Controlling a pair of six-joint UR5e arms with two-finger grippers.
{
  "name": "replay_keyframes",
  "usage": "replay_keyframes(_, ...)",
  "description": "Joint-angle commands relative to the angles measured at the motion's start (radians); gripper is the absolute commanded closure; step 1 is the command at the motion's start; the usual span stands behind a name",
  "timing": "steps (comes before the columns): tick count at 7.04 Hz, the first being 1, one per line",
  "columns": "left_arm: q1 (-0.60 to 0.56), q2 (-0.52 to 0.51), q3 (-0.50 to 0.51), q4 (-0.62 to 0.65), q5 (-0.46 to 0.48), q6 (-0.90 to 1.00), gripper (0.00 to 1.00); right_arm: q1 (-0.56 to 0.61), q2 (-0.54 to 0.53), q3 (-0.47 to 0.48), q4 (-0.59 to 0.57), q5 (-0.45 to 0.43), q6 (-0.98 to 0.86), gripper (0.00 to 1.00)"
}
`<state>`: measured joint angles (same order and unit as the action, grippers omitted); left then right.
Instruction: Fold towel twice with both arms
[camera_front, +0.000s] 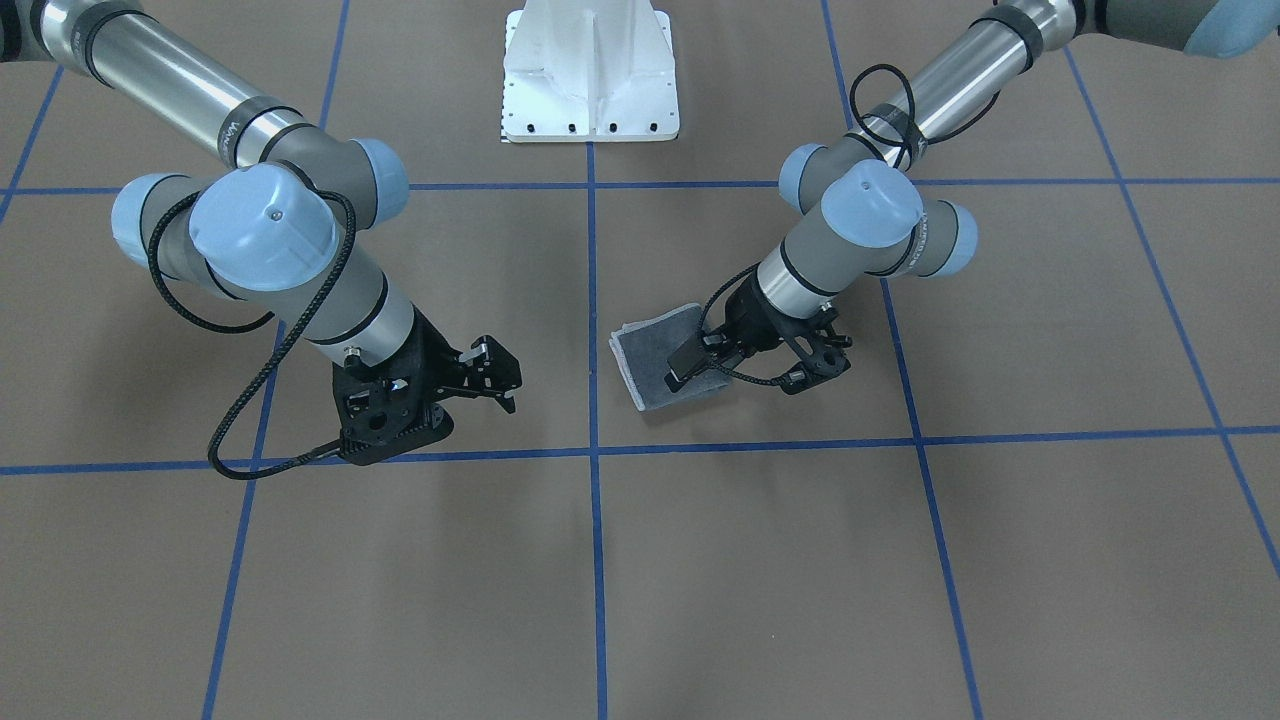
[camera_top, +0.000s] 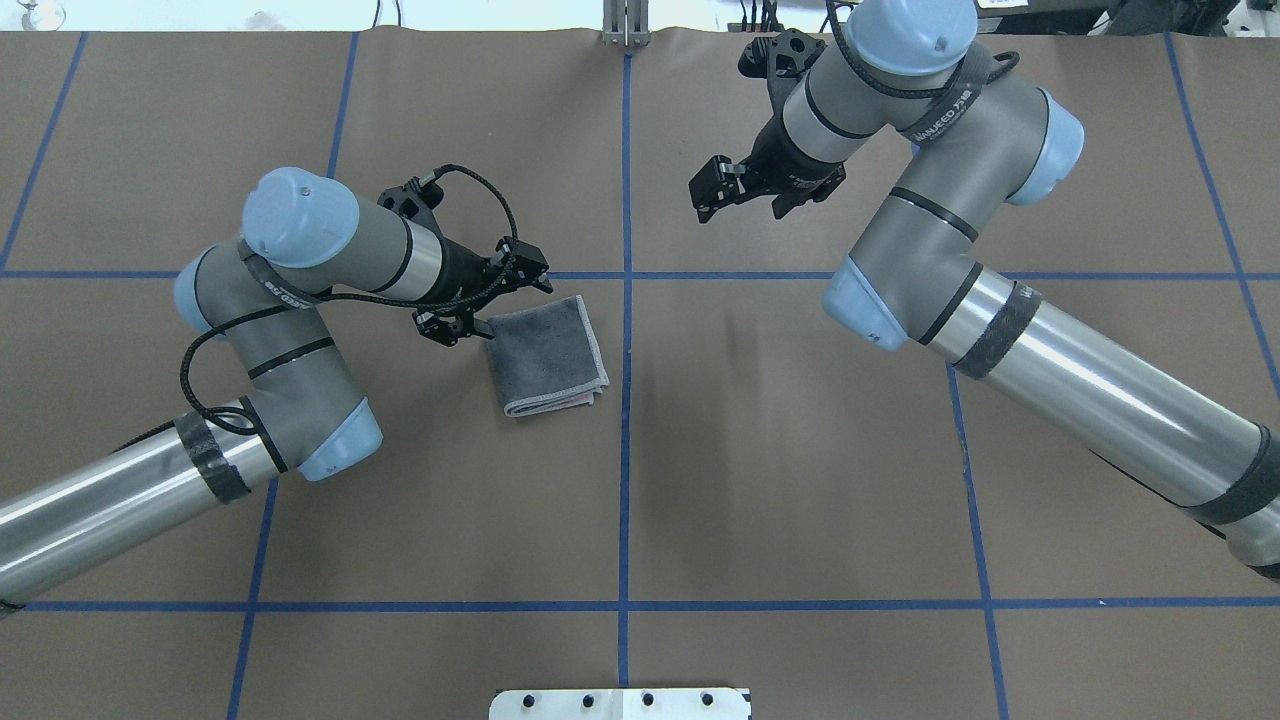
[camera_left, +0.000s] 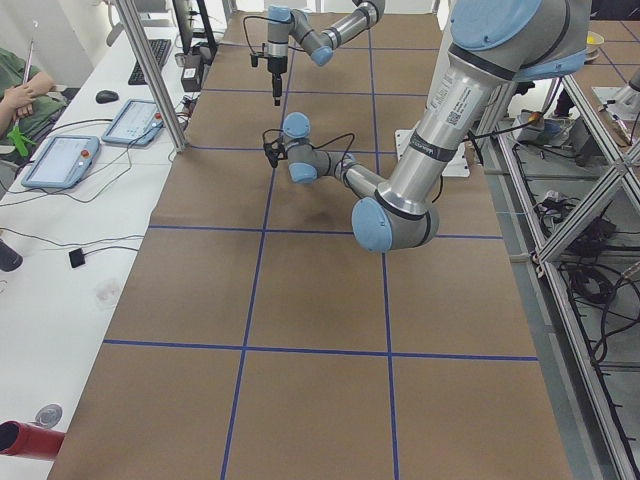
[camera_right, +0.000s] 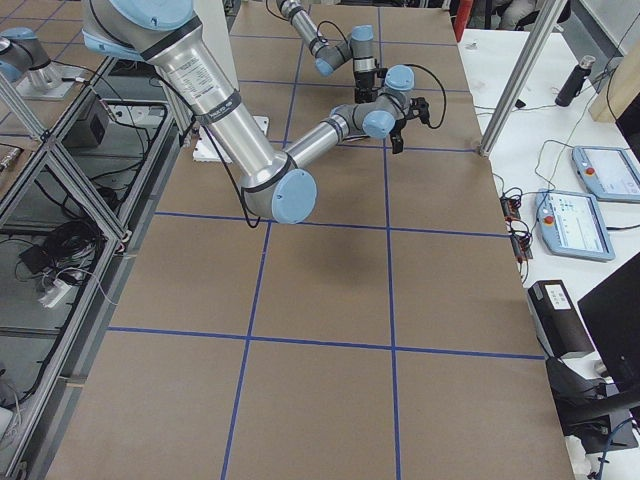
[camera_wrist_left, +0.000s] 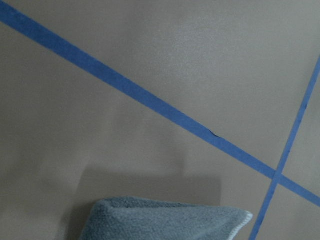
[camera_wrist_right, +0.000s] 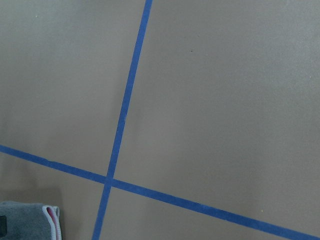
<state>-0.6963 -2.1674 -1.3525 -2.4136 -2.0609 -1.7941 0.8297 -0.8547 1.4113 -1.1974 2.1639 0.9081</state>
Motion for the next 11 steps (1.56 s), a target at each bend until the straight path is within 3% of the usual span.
replay_keyframes(1,-0.171,0.001,-0.007,0.020,-0.140,0.039,0.00,0.072,-0.026,0.020,-0.042,0.061,0.000,0.00)
replay_keyframes(3,-0.302,0.076,-0.010,0.031,-0.165,0.280,0.00,0.162,-0.070,0.055,-0.204,0.047,-0.132,0.00)
replay_keyframes(6,-0.500,0.208,-0.011,0.154,-0.163,0.769,0.00,0.288,-0.177,0.150,-0.494,-0.022,-0.557,0.00)
replay_keyframes(9,-0.638,0.265,-0.031,0.523,-0.112,1.418,0.00,0.421,-0.196,0.173,-0.716,-0.050,-0.883,0.00)
replay_keyframes(11,-0.728,0.346,-0.062,0.606,-0.120,1.774,0.00,0.521,-0.320,0.262,-0.765,-0.006,-1.032,0.00)
